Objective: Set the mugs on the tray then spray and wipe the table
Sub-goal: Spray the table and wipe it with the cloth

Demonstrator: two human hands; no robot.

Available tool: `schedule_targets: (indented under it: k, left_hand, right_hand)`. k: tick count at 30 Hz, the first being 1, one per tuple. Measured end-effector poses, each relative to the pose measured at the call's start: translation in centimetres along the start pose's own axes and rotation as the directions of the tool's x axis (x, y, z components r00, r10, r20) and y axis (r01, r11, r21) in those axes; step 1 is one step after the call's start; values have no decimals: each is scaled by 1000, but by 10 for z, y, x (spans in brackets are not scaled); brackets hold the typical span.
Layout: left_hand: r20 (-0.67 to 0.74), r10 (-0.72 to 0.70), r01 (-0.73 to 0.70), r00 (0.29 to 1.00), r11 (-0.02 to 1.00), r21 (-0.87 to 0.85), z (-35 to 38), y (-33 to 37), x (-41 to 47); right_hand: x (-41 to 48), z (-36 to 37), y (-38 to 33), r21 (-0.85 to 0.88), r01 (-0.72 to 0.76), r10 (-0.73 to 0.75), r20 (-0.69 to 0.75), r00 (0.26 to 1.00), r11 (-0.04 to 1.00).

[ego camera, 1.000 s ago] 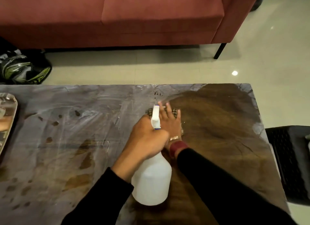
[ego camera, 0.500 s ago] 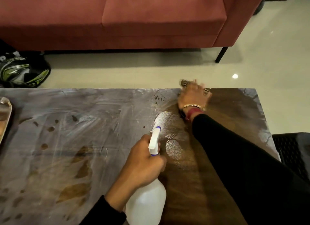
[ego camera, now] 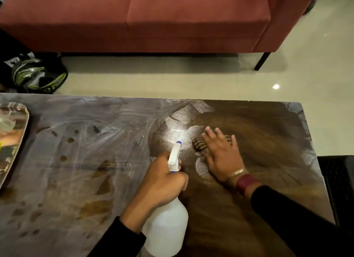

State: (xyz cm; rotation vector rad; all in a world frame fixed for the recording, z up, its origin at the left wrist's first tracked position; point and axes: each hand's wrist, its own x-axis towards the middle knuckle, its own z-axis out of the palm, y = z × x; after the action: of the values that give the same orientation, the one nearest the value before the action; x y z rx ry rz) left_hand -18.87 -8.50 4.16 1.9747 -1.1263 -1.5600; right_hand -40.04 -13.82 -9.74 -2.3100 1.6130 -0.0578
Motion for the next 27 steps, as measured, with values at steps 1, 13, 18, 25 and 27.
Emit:
schedule_targets:
  k: [1, 13, 18, 25, 27]
  left_hand:
    - [-3, -10, 10, 1000, 1000, -3, -1, -6, 1]
    - [-129, -131, 134, 983, 991, 13, -22, -63, -43]
    - [-253, -223, 226, 941, 974, -21, -62, -111, -82]
    - [-221, -326, 321, 919, 945, -62, -108, -179, -131]
    - [-204, -356, 345, 912, 935, -85, -109, -191, -141]
  right_hand:
    - [16, -9, 24, -14, -134, 134, -21, 991, 991]
    - [92, 36, -153, -28, 86, -82, 116, 990, 996]
    - [35, 60, -177, -20, 264, -259, 121, 958, 964]
    - [74, 57, -182, -34, 66, -64, 53, 997, 997]
    - [96, 54, -191, -28, -81, 82, 39, 996, 996]
